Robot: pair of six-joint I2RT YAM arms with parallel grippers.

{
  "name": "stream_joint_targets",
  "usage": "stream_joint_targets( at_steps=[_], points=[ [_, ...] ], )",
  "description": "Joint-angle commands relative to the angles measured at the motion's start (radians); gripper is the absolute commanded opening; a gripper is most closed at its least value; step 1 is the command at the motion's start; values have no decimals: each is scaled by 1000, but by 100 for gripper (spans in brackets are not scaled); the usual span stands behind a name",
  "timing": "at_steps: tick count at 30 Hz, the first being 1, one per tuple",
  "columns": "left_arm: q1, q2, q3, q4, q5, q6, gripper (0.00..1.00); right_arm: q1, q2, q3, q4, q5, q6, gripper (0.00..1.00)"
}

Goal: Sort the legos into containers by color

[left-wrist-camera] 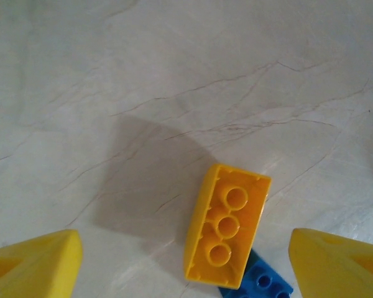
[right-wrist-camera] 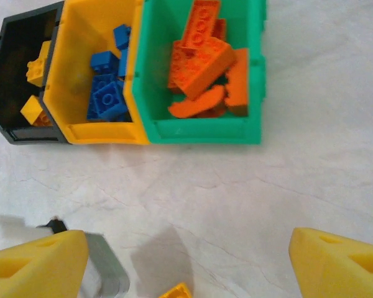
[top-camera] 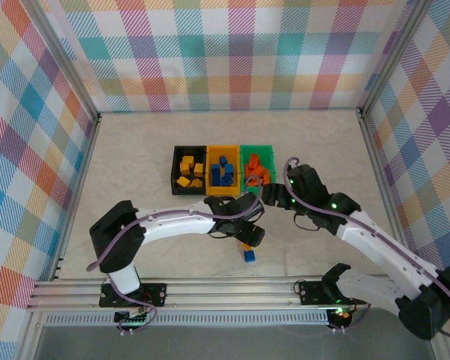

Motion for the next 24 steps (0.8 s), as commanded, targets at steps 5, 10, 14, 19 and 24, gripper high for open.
stream_joint_targets(
  at_steps=[5, 10, 14, 19, 24],
  points=[
    [-23, 116, 64, -31, 15, 53, 79, -14, -140, -60, -75, 51, 55, 85],
    [-32, 151, 65, -19, 34, 53, 68, -16, -151, -48, -76, 74, 46, 86],
    [-34, 163, 58, -14, 42, 54, 56, -19, -150, -39, -68, 83, 40, 86],
    [-33, 142, 30, -10, 18, 49, 37, -22, -143, -25, -62, 89, 40, 86],
    [12, 41, -36, 1, -42, 16, 30, -24, -129, -16, -58, 86, 39, 86]
  ],
)
